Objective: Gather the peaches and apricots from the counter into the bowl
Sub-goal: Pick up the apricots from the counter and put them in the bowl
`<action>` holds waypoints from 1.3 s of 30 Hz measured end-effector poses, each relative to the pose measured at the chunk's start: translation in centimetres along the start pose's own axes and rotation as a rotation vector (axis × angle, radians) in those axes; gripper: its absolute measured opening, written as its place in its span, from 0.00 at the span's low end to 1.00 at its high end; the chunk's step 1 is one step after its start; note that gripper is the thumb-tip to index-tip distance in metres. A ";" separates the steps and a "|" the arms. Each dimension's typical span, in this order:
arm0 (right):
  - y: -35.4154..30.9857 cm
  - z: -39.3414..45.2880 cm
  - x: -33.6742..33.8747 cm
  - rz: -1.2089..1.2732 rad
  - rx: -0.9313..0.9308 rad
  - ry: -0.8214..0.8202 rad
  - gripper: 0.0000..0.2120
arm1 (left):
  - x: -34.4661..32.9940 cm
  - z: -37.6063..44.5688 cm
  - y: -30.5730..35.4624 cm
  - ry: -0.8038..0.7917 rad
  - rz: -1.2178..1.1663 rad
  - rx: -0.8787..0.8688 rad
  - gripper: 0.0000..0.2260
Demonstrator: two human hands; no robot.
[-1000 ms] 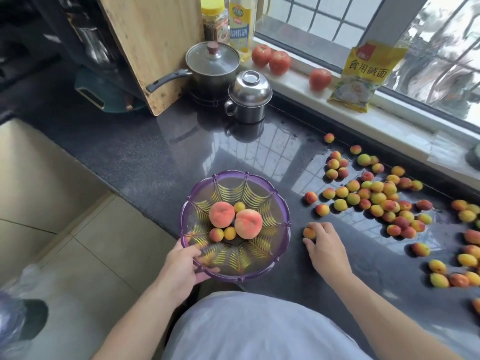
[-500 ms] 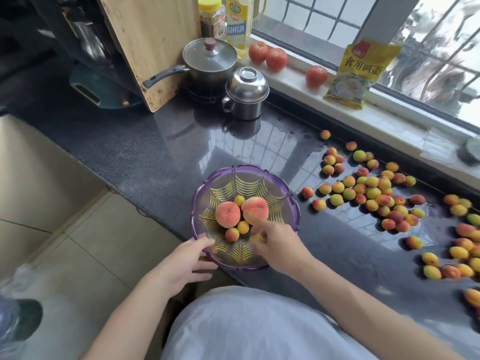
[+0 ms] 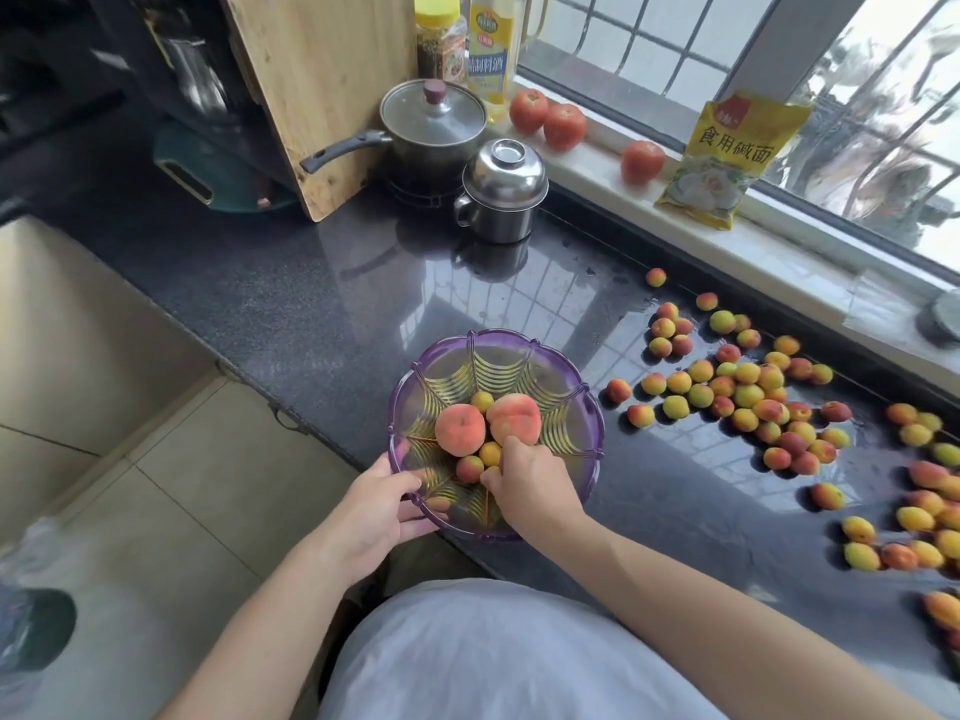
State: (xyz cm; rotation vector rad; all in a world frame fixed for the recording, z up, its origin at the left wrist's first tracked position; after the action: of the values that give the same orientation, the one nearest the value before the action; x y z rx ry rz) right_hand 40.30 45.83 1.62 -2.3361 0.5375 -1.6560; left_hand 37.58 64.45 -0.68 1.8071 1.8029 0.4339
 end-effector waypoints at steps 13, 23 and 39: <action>11.0 -3.8 9.5 0.240 -0.184 0.458 0.04 | -0.1 1.1 0.6 -0.023 -0.042 -0.007 0.26; 15.3 1.1 9.0 -0.095 -0.156 0.168 0.23 | -0.4 0.8 0.6 -0.020 -0.043 -0.001 0.24; 14.3 0.5 11.3 0.190 -0.181 0.323 0.09 | -0.4 0.8 0.5 -0.031 -0.044 0.019 0.25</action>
State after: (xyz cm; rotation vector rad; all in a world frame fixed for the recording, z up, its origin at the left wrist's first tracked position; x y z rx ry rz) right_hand 41.76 28.10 5.58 -2.0593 0.9775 -1.9724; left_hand 38.44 63.99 -0.93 1.7739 1.8274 0.3709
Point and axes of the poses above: each hand's wrist, its own z-axis towards the middle knuckle, its own x-axis out of the back of the hand, y = z × x, the point moved 9 cm from there along z, towards the middle knuckle, and after that the axes turned 4 degrees about x, right-handed, at the moved point
